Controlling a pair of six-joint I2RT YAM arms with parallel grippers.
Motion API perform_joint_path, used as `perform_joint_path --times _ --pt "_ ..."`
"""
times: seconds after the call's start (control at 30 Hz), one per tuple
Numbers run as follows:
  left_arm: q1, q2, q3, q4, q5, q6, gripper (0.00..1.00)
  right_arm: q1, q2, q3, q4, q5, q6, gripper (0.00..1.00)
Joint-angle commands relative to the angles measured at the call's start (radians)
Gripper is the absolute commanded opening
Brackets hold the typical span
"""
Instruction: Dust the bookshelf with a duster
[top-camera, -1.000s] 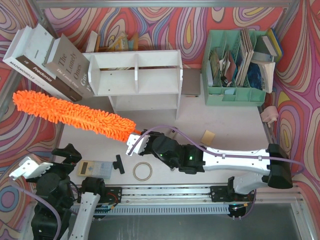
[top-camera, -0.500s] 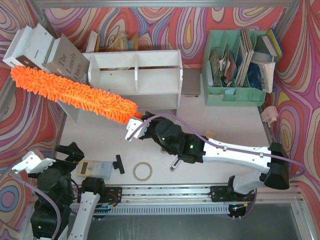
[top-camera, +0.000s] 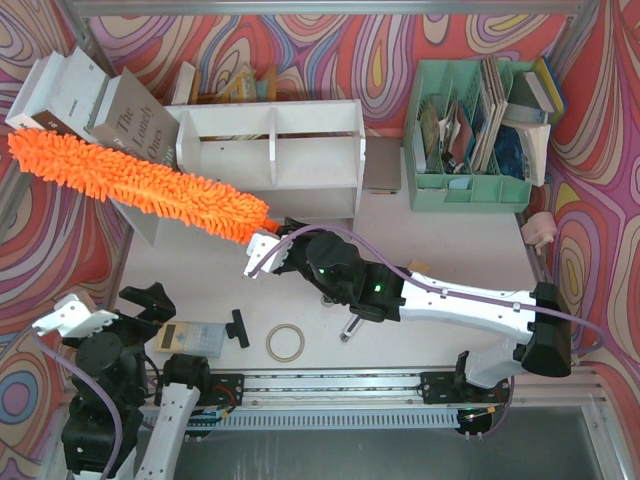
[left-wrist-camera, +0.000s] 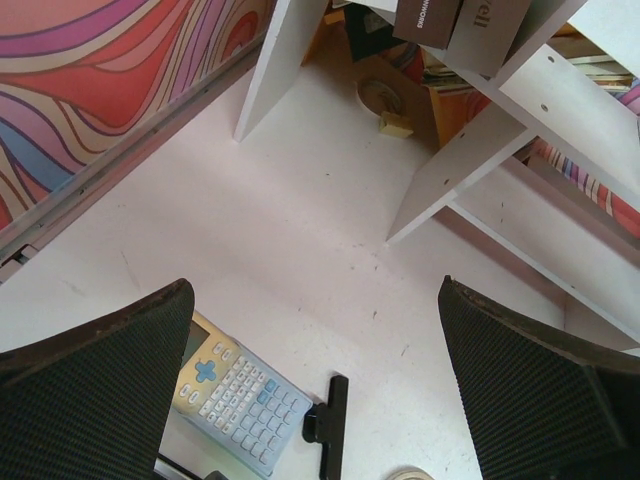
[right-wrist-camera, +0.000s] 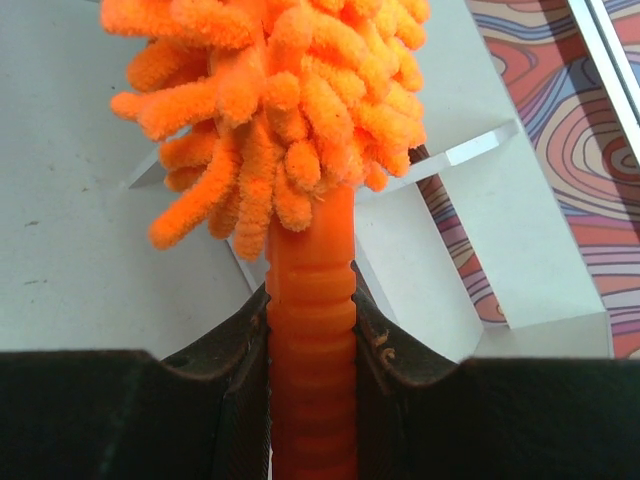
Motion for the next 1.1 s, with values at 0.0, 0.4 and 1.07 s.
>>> perform_joint_path --times 0.0,0.4,1.07 --pt "0.003 -0.009 0.006 0.017 0.014 0.020 0.98 -0.007 0.003 0.000 0.032 0.044 0.062 0.00" --pt "0.006 -0.015 0.005 0.020 0.008 0.023 0.98 -0.020 -0.093 -0.167 -0.039 0.050 0.125 0.00" --pt "0.035 -0.046 -0.021 0.053 -0.015 0.032 0.98 -0.031 -0.042 -0.031 0.088 -0.029 0.032 0.00"
